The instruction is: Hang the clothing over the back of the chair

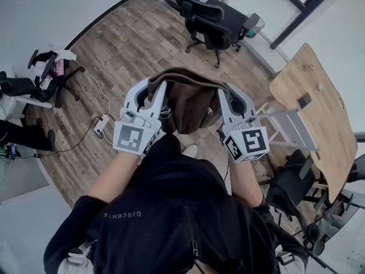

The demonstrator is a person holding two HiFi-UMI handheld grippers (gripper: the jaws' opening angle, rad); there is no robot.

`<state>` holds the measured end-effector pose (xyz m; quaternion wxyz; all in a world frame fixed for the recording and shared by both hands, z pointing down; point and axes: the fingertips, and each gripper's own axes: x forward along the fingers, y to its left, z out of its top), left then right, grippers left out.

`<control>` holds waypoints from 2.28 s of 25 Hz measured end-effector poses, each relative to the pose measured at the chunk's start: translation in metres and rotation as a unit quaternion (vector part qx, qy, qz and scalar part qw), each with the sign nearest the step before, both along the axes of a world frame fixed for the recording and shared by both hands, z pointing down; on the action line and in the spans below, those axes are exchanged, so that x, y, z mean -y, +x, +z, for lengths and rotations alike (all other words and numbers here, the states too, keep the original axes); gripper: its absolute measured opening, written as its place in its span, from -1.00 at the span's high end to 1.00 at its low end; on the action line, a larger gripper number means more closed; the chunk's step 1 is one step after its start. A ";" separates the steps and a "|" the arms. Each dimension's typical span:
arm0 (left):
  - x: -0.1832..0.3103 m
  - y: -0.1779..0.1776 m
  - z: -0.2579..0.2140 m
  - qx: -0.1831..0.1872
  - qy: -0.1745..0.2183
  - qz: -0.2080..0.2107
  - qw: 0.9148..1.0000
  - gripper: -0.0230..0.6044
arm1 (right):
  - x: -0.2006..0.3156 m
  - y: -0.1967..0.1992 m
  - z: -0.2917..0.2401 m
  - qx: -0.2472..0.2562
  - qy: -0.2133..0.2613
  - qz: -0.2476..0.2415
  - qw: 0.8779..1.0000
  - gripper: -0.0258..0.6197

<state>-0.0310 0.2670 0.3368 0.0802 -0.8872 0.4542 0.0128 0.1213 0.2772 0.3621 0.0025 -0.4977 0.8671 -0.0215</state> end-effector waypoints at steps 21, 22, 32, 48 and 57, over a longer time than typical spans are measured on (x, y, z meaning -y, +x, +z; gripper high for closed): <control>0.095 -0.054 0.008 -0.010 -0.036 0.006 0.999 0.76 | 0.094 -0.055 0.004 -0.014 -0.029 -0.010 0.999 0.79; 0.102 -0.057 0.008 -0.011 -0.036 0.008 0.999 0.76 | 0.100 -0.058 0.004 -0.015 -0.030 -0.008 0.999 0.79; 0.166 -0.084 0.004 -0.019 -0.030 0.026 0.999 0.76 | 0.155 -0.086 -0.001 -0.026 -0.037 0.009 0.999 0.78; 0.236 -0.115 -0.004 -0.023 -0.021 0.074 0.997 0.76 | 0.211 -0.119 -0.010 -0.028 -0.033 0.061 0.997 0.79; 0.254 -0.126 -0.010 -0.029 -0.006 0.109 0.994 0.76 | 0.216 -0.132 -0.015 -0.031 -0.028 0.096 0.994 0.79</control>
